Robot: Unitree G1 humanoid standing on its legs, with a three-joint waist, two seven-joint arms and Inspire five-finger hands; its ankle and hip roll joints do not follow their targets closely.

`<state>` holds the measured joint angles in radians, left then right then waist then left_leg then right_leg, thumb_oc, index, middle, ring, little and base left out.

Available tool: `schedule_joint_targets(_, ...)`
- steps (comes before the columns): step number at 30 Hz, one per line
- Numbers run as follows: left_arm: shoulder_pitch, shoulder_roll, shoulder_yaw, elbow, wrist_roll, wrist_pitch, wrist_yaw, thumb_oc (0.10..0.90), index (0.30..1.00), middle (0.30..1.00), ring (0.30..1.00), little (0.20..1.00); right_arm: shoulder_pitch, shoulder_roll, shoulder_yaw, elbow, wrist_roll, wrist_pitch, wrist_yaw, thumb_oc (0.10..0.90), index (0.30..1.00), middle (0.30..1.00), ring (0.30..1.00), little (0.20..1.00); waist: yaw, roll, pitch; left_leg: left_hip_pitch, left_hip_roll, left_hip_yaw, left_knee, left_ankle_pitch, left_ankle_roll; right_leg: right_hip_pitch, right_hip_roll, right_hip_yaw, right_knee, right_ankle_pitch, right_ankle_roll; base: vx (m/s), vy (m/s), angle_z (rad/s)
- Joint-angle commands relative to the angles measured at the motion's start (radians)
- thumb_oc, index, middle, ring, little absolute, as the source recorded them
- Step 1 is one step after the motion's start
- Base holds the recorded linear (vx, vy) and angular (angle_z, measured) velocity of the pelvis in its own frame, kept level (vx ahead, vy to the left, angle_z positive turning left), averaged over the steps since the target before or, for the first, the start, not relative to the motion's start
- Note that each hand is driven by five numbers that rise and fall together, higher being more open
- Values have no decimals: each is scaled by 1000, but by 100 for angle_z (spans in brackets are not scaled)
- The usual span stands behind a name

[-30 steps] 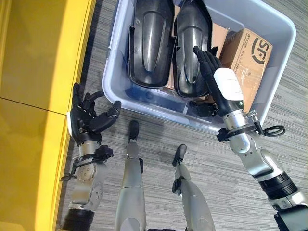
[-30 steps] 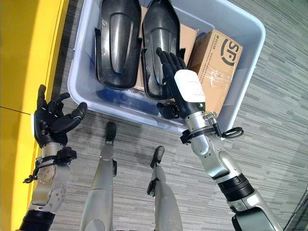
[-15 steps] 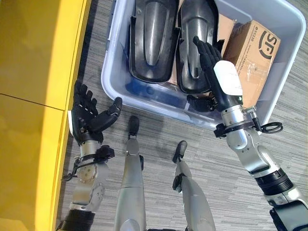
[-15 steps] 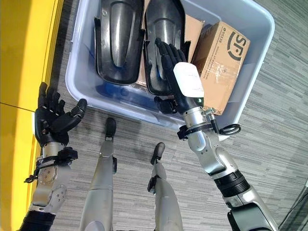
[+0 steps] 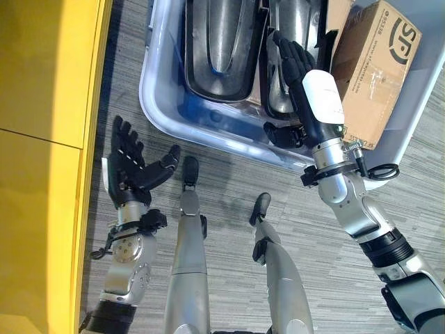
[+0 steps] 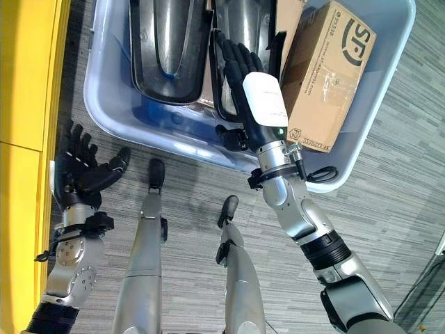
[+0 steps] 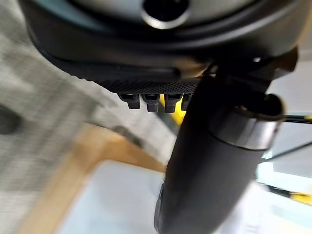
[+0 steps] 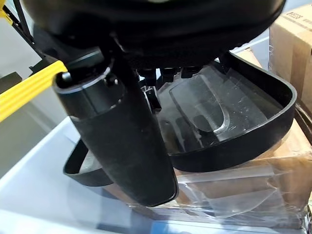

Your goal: Move parts from the plastic box to the shelf.

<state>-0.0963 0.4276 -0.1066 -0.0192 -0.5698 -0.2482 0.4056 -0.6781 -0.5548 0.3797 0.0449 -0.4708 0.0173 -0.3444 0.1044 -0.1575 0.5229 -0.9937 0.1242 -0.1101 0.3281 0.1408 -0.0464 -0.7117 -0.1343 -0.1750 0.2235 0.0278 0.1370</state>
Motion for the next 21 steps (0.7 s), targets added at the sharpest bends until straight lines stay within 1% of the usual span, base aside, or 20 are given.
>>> schedule_joint_targets(1, 18, 36, 35, -109, 73, -63, 7, 900, 1000, 1000, 1000, 1000, -43, -37, -67, -64, -46, -19, -79, 900, 1000, 1000, 1000, 1000, 18, -8, -3, -34, 2, -35, 75, -121, -3, 112, -20, 32, 49, -113, -8, -22, 22, 11)
schedule_joint_targets(10, -5, 34, 22, -106, 78, -67, 16, 900, 1000, 1000, 1000, 1000, -46, -28, -60, 5, -46, -4, -103, 900, 1000, 1000, 1000, 1000, 17, 7, -3, -68, -2, -46, 70, -108, -2, 57, -22, 31, 89, -126, -12, -2, 1, 1)
schedule_joint_targets(11, -4, 34, 18, -104, 76, -66, 17, 900, 1000, 1000, 1000, 1000, -49, -24, -56, 16, -47, -1, -105, 900, 1000, 1000, 1000, 1000, 14, 6, -3, -57, -4, -52, 75, -130, -7, 64, -24, 37, 97, -139, -10, 0, 0, 0)
schedule_joint_targets(12, -6, 36, 14, -104, 76, -69, 19, 900, 1000, 1000, 1000, 1000, -54, -24, -56, 31, -49, 1, -114, 900, 1000, 1000, 1000, 1000, 15, 8, -3, -63, -4, -53, 75, -129, -6, 57, -24, 37, 102, -141, -11, 0, 0, 0)
schedule_joint_targets(13, -9, 36, 13, -105, 75, -72, 19, 900, 1000, 1000, 1000, 1000, -61, -26, -55, 41, -52, 2, -119, 900, 1000, 1000, 1000, 1000, 18, 11, -3, -81, -4, -50, 73, -108, -1, 39, -25, 33, 101, -129, -12, -62, 22, -1)
schedule_joint_targets(14, -10, 35, 13, -103, 75, -73, 21, 900, 1000, 1000, 1000, 1000, -63, -26, -54, 49, -56, 4, -123, 900, 1000, 1000, 1000, 1000, 18, 11, -3, -85, -5, -52, 73, -107, 0, 33, -25, 34, 104, -129, -13, 0, 0, 0)
schedule_joint_targets(15, -10, 35, 11, -102, 75, -74, 22, 900, 1000, 1000, 1000, 1000, -66, -26, -52, 56, -57, 7, -125, 900, 1000, 1000, 1000, 1000, 16, 10, -3, -72, -6, -57, 76, -127, -5, 42, -26, 38, 110, -141, -10, 39, -24, 0)
schedule_joint_targets(16, -11, 36, 10, -103, 75, -74, 23, 900, 1000, 1000, 1000, 1000, -71, -26, -48, 67, -60, 10, -128, 900, 1000, 1000, 1000, 1000, 16, 9, -3, -72, -6, -59, 79, -134, -6, 41, -25, 39, 115, -146, -10, 0, 0, 0)
schedule_joint_targets(17, -15, 37, 11, -104, 75, -76, 24, 900, 1000, 1000, 1000, 1000, -84, -25, -44, 76, -63, 12, -132, 900, 1000, 1000, 1000, 1000, 19, 11, -3, -92, -5, -56, 74, -106, 1, 22, -25, 33, 111, -129, -11, 0, 0, 0)
schedule_joint_targets(18, -16, 35, 7, -101, 74, -78, 24, 900, 1000, 1000, 1000, 1000, -93, -25, -34, 97, -67, 15, -135, 900, 1000, 1000, 1000, 1000, 18, 11, -3, -81, -7, -62, 76, -126, -4, 30, -25, 39, 116, -142, -10, 0, 0, 0)
schedule_joint_targets(19, -17, 34, 4, -98, 72, -81, 23, 900, 1000, 1000, 1000, 1000, -107, -24, -26, 126, -70, 19, -141, 900, 1000, 1000, 1000, 1000, 18, 12, -3, -82, -8, -64, 80, -133, -6, 28, -25, 40, 123, -148, -10, 0, 0, 0)
schedule_joint_targets(20, -23, 34, 3, -100, 72, -83, 24, 900, 1000, 1000, 1000, 1000, -117, -21, -25, 138, -71, 20, -147, 900, 1000, 1000, 1000, 1000, 22, 17, -3, -104, -8, -60, 77, -105, 1, 9, -25, 33, 119, -132, -12, 0, 0, 0)
schedule_joint_targets(21, -19, 33, 2, -98, 72, -82, 24, 900, 1000, 1000, 1000, 1000, -115, -21, -22, 141, -70, 20, -147, 900, 1000, 1000, 1000, 1000, 20, 15, -3, -86, -9, -65, 81, -133, -6, 25, -26, 39, 124, -149, -11, 0, 0, 0)
